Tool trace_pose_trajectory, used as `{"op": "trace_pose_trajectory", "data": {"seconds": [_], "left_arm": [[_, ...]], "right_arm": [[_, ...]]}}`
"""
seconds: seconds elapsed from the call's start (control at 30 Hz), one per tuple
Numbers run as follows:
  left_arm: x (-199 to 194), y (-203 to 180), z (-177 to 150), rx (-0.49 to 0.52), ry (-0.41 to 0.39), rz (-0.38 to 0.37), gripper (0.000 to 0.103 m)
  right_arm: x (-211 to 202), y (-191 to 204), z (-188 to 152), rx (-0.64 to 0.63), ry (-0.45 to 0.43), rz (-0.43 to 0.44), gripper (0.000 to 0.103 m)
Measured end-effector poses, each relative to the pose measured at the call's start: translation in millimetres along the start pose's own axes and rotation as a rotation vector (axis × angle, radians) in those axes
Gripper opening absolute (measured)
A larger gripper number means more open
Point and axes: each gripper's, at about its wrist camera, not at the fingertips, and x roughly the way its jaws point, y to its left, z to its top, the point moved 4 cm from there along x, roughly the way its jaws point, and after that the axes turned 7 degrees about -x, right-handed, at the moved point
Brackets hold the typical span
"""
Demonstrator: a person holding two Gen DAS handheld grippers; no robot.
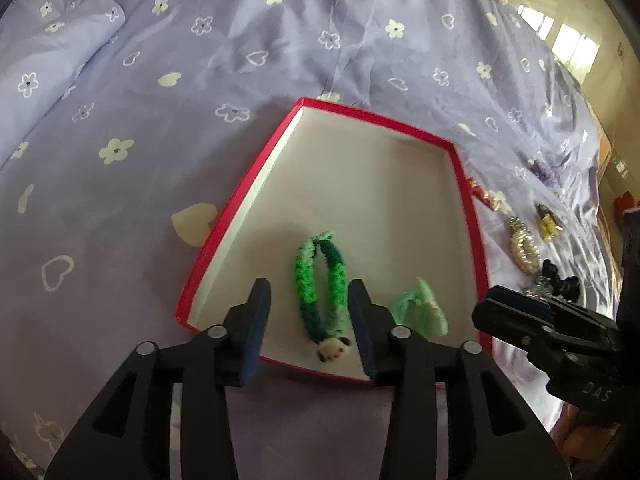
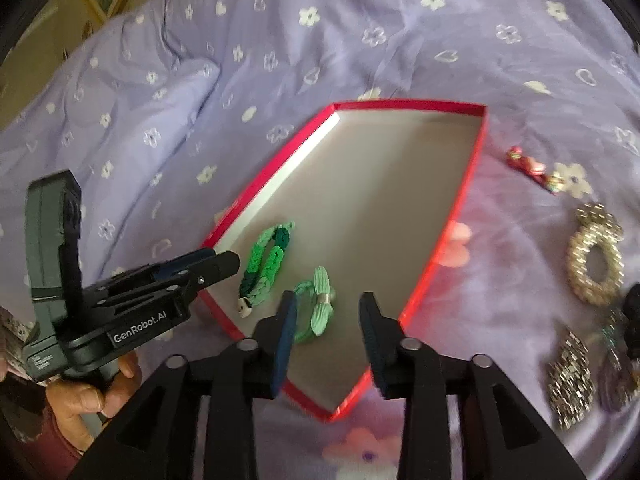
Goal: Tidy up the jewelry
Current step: 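Open both grippers to drop the bracelet and hair tie into the box, then grasp the silver chain with the left gripper while the right gripper grasps the black scrunchie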
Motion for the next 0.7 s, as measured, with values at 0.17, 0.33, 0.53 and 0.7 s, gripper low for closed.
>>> {"op": "trace_pose_trajectory", "data": {"seconds": [0.17,0.33,0.53,0.7], "left_arm": [[-16,-21,-4,0.018,-0.015,-0.025,0.047],[-24,-51,-9,0.061,-0.018,-0.063,0.047],[-23,-94,-21,0.118,0.01,-0.114,0.051],[-21,-125,-29,0.168,0.023,-0.137,0.052]], "right_arm": [[-32,-15,-13,0.054,-0.056,-0.003,0.04],[-65,-44,-32,0.115,-0.091,-0.044,0.04],[-100,-82,-56,0.201,-0.126,-0.101,0.042],[-129,-111,-74,0.256,-0.163,-0.154,0.045]]}}
